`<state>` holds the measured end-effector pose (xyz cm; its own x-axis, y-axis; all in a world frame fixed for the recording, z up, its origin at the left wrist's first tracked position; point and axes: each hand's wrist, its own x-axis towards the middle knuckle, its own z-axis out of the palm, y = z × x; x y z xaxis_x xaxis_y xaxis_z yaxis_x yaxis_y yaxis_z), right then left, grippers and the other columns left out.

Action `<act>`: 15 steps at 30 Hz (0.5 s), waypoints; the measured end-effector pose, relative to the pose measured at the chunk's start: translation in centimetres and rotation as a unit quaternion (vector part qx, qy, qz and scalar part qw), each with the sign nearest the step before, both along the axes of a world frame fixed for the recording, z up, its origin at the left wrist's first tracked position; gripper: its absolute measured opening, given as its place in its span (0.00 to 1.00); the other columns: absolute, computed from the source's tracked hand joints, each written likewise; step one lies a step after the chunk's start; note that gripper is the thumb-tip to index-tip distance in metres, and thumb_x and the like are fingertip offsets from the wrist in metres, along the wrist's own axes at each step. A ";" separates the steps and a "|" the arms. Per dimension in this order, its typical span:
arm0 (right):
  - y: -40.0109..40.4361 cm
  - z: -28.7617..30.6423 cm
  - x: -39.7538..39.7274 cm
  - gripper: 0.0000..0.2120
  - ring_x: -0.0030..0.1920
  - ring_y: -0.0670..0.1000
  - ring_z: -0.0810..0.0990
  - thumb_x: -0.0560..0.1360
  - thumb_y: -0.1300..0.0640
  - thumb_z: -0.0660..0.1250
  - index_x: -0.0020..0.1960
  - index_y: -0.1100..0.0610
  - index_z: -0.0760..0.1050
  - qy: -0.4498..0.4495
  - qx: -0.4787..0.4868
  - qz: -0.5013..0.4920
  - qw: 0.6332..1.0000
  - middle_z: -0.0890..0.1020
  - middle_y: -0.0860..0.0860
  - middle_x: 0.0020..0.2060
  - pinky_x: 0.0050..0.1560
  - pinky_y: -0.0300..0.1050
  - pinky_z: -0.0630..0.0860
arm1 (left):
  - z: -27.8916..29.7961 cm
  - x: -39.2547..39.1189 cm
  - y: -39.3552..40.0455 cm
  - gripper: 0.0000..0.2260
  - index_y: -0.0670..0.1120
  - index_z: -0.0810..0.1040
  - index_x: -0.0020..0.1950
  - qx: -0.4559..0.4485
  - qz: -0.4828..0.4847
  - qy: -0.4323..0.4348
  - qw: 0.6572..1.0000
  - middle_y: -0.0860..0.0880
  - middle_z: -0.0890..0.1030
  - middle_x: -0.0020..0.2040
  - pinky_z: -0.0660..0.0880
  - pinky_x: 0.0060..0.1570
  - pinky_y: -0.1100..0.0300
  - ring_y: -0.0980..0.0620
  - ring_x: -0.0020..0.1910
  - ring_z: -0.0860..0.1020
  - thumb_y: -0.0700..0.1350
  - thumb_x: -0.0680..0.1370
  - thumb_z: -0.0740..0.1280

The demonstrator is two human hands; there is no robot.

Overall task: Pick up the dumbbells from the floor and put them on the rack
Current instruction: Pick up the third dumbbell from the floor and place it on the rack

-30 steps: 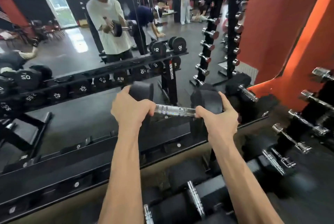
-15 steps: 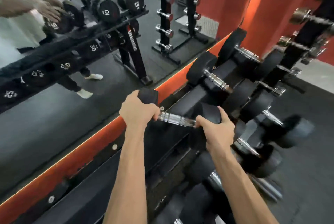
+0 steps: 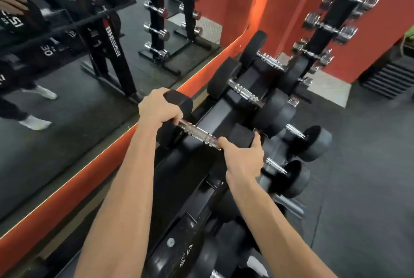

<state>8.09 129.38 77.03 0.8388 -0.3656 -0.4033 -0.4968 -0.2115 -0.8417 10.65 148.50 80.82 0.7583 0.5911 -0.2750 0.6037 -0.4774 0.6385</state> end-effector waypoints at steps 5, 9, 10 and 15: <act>0.1 -1.2 -0.9 0.49 0.53 0.55 0.82 0.50 0.48 0.77 0.72 0.46 0.72 0.020 0.053 -0.043 0.997 0.84 0.44 0.53 0.58 0.52 0.80 | -0.8 0.7 0.0 0.35 0.50 0.75 0.67 0.040 -0.079 0.019 0.996 0.45 0.80 0.57 0.77 0.52 0.56 0.42 0.56 0.77 0.38 0.60 0.75; -1.4 -2.2 -0.7 0.54 0.57 0.57 0.81 0.53 0.53 0.77 0.79 0.46 0.65 0.056 0.069 -0.084 0.993 0.80 0.49 0.60 0.58 0.56 0.81 | -1.9 2.2 -2.0 0.31 0.48 0.75 0.62 0.099 -0.138 0.024 0.985 0.47 0.81 0.51 0.72 0.48 0.58 0.41 0.55 0.79 0.41 0.59 0.75; -1.7 -2.3 -0.2 0.54 0.56 0.57 0.81 0.53 0.54 0.77 0.79 0.46 0.65 0.058 0.066 -0.078 0.993 0.81 0.50 0.59 0.56 0.56 0.82 | -2.1 2.4 -2.4 0.31 0.47 0.75 0.63 0.104 -0.131 0.031 0.985 0.46 0.80 0.51 0.72 0.47 0.57 0.41 0.56 0.79 0.41 0.60 0.75; -2.4 -2.8 0.2 0.59 0.53 0.57 0.83 0.47 0.49 0.76 0.78 0.45 0.65 0.054 0.081 -0.058 0.994 0.80 0.47 0.52 0.53 0.57 0.84 | -2.7 2.4 -3.1 0.32 0.42 0.71 0.67 0.132 -0.090 0.033 0.987 0.41 0.78 0.61 0.74 0.54 0.52 0.37 0.62 0.76 0.39 0.64 0.74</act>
<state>8.30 126.94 74.19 0.7434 -0.3810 -0.5498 -0.5989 -0.0129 -0.8007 13.08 145.38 78.16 0.8431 0.5060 -0.1821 0.5300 -0.7246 0.4405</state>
